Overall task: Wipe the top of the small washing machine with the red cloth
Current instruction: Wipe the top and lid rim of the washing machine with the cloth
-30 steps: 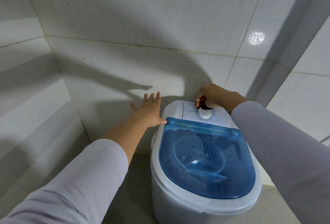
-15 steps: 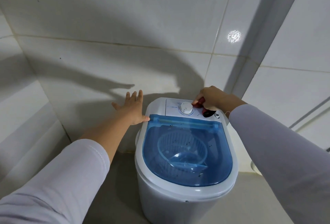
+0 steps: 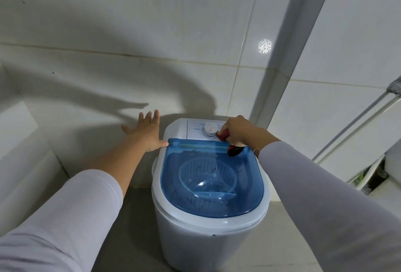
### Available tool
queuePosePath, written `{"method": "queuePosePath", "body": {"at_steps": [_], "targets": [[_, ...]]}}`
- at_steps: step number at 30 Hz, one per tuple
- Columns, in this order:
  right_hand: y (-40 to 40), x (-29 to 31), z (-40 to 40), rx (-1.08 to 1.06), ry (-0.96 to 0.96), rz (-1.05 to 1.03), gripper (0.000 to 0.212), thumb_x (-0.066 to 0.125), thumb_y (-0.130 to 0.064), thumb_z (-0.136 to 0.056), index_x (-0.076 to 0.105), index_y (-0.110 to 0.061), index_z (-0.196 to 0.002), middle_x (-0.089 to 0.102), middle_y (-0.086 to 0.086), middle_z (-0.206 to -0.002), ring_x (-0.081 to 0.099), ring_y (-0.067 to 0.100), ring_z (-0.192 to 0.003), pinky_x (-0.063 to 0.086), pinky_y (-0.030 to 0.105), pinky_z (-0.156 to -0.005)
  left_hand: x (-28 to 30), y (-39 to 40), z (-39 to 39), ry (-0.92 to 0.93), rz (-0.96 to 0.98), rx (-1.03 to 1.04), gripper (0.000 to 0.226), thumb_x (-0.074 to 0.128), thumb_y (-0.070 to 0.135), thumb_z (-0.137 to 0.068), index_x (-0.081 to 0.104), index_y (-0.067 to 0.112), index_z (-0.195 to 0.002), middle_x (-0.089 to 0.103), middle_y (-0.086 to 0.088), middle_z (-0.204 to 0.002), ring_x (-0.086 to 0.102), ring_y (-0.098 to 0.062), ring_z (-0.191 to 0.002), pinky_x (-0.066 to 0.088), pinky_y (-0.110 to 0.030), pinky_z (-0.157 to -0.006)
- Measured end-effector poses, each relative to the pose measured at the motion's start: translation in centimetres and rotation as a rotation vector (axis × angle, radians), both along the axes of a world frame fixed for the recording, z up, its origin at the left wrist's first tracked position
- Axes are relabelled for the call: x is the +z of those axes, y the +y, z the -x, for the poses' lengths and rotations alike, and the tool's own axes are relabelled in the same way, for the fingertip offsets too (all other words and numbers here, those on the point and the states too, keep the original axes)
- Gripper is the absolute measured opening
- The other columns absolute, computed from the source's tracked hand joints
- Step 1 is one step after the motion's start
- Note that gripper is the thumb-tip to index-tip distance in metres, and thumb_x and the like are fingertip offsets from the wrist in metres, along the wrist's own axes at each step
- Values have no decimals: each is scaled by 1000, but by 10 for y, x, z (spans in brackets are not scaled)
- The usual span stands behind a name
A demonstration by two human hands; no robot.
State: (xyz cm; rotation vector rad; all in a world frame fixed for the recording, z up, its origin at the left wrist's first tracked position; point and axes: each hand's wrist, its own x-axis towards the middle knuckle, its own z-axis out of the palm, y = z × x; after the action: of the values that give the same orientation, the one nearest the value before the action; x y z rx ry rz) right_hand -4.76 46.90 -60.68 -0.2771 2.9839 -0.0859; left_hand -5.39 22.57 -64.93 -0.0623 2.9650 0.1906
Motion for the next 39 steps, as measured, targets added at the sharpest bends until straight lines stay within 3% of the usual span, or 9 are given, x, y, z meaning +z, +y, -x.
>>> {"method": "queuePosePath", "body": {"at_steps": [4,7,10,15,18,22,27,39], "targets": [[-1,1,-8,31,-36,24,39,50,6,-80,73,-9,-107,71,8,-115,64,29,-99,54,32,-84,0,0,0,-1,-3,8,106,59,50,-87,-18,18,-151,-14,-2,-162,-11,-25,-149,11,-69,-110],[5,8,-9,6,-114,87,43,49,5,-82,76,-20,-104,72,-1,-110,59,11,-78,50,21,-71,-2,0,-3,-8,-10,6,105,58,51,-87,-18,18,-151,-14,-2,-162,-11,-25,-149,12,-69,-110],[8,26,2,-33,-21,171,46,47,4,-83,75,-25,-104,71,0,-111,56,12,-82,51,26,-77,-2,0,-1,14,-6,-4,105,59,50,-87,-18,18,-151,-13,-2,-162,-11,-25,-149,12,-69,-110],[-11,37,16,-22,103,208,45,44,2,-86,72,-22,-112,70,2,-114,51,11,-87,41,19,-77,-3,-2,1,21,-27,-12,106,60,49,-86,-18,19,-151,-13,-3,-162,-11,-25,-149,10,-69,-109],[-21,27,24,-30,81,179,41,46,-2,-87,71,-21,-113,69,2,-116,53,14,-88,42,22,-76,-4,-4,1,22,-37,-15,106,60,49,-86,-18,19,-151,-13,-3,-162,-11,-25,-149,9,-69,-110],[-31,13,29,-13,64,130,39,48,-3,-86,70,-21,-113,68,2,-118,60,21,-105,41,22,-78,-4,-4,2,26,-44,-24,105,59,49,-87,-18,19,-151,-13,-3,-162,-12,-25,-149,8,-69,-110],[-29,7,28,7,47,135,41,48,0,-83,72,-22,-108,68,2,-115,51,14,-87,41,22,-76,-6,-5,2,25,-64,-23,106,60,49,-86,-18,19,-151,-13,-3,-162,-12,-25,-149,8,-69,-110],[-11,33,1,42,-2,73,41,50,-2,-86,69,-25,-114,67,3,-118,50,15,-90,41,23,-79,-5,0,-13,143,-88,11,105,60,48,-87,-17,17,-151,-11,-2,-162,-11,-24,-149,8,-68,-110]]}}
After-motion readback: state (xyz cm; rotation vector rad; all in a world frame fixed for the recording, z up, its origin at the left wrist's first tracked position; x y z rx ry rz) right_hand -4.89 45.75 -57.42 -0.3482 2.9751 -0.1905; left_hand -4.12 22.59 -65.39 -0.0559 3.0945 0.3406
